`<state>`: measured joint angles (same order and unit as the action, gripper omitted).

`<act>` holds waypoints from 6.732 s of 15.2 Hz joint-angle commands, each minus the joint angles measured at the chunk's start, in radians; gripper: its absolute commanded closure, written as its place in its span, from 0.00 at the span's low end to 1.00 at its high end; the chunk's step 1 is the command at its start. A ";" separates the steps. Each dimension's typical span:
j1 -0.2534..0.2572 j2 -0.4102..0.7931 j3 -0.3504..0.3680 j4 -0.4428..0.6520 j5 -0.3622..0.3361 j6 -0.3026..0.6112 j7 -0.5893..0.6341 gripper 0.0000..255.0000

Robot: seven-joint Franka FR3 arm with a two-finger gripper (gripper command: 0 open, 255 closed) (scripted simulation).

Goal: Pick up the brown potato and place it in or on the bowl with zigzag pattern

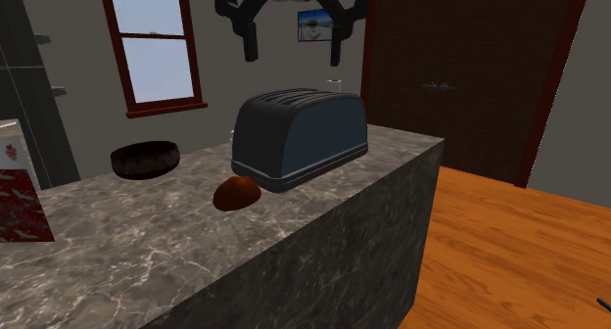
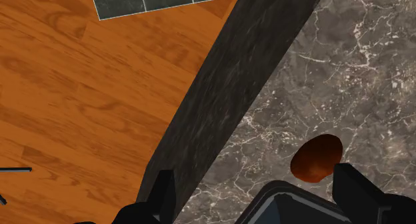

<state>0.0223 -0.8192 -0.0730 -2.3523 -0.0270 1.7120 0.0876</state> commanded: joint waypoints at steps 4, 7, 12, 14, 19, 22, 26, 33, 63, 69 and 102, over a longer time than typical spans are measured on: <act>-0.002 0.045 0.022 -0.054 0.039 0.099 0.072 0.00; -0.001 0.103 0.045 -0.094 0.079 0.202 0.141 0.00; 0.005 0.231 0.082 -0.132 0.145 0.378 0.247 0.00; 0.009 0.292 0.096 -0.136 0.172 0.448 0.286 0.00; 0.021 0.463 0.126 -0.117 0.238 0.617 0.373 0.00; 0.030 0.576 0.140 -0.087 0.278 0.710 0.419 0.00; 0.043 0.731 0.155 -0.024 0.331 0.820 0.473 0.00; 0.055 0.877 0.168 0.030 0.377 0.925 0.493 0.00; 0.058 0.840 0.164 0.069 0.343 0.852 0.535 1.00; 0.055 0.793 0.161 0.101 0.319 0.775 0.562 1.00; 0.272 1.249 0.270 0.905 0.032 0.477 1.065 1.00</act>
<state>0.2786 0.3931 0.1973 -1.5140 0.0191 2.2174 1.1324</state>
